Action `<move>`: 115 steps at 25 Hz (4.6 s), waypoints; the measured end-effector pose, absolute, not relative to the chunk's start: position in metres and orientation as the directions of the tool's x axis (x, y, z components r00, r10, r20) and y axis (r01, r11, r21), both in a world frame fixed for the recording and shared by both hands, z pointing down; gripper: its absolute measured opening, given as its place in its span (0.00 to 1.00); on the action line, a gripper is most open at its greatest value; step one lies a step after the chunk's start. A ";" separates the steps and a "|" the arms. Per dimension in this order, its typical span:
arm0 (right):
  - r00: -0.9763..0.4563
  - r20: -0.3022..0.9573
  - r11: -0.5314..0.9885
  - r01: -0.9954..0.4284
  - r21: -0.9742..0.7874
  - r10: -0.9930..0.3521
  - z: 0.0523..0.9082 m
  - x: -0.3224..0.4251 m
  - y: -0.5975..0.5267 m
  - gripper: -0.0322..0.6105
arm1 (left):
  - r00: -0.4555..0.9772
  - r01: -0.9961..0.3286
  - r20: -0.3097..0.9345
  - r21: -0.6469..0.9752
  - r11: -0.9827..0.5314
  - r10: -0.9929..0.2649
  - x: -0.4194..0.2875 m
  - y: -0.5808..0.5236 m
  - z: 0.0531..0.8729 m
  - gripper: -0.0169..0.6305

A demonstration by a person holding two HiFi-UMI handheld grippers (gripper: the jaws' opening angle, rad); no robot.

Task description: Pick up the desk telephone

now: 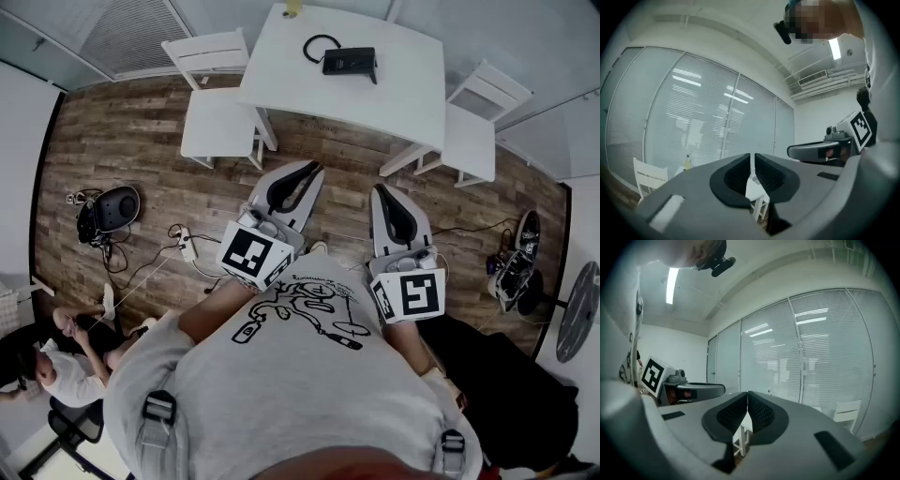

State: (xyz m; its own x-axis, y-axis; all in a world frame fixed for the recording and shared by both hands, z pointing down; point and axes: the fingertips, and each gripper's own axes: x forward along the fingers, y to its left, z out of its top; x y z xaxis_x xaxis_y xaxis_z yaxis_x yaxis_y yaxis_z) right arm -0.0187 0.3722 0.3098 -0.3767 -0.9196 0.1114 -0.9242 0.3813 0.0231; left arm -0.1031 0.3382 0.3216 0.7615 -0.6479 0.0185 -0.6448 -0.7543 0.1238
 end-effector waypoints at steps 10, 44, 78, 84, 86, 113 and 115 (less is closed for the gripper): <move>-0.372 0.090 0.373 -0.928 -0.003 -0.924 0.308 -0.056 0.369 0.06 | 0.769 -0.636 0.033 0.142 -0.759 -0.638 -0.140 0.339 0.330 0.07; -0.396 0.098 0.393 -0.918 -0.050 -0.913 0.328 0.100 0.184 0.06 | 0.750 -0.658 0.057 0.162 -0.736 -0.658 0.011 0.157 0.343 0.07; -0.458 0.114 0.457 -0.889 -0.038 -0.881 0.327 0.080 -0.028 0.06 | 0.708 -0.701 0.061 0.188 -0.688 -0.704 -0.012 -0.047 0.345 0.07; -0.445 0.119 0.446 -0.895 -0.021 -0.888 0.320 0.060 -0.077 0.06 | 0.727 -0.680 0.052 0.198 -0.706 -0.685 -0.027 -0.098 0.340 0.07; -0.440 0.120 0.441 -0.897 -0.017 -0.890 0.319 0.056 -0.090 0.06 | 0.736 -0.670 0.051 0.200 -0.715 -0.675 -0.029 -0.110 0.340 0.07; -0.403 0.145 0.408 -0.913 0.005 -0.904 0.325 0.086 -0.152 0.06 | 0.749 -0.656 0.071 0.224 -0.721 -0.659 -0.004 -0.175 0.351 0.07; -0.402 0.151 0.407 -0.913 0.005 -0.903 0.327 0.091 -0.153 0.06 | 0.744 -0.661 0.081 0.229 -0.714 -0.663 -0.001 -0.177 0.355 0.07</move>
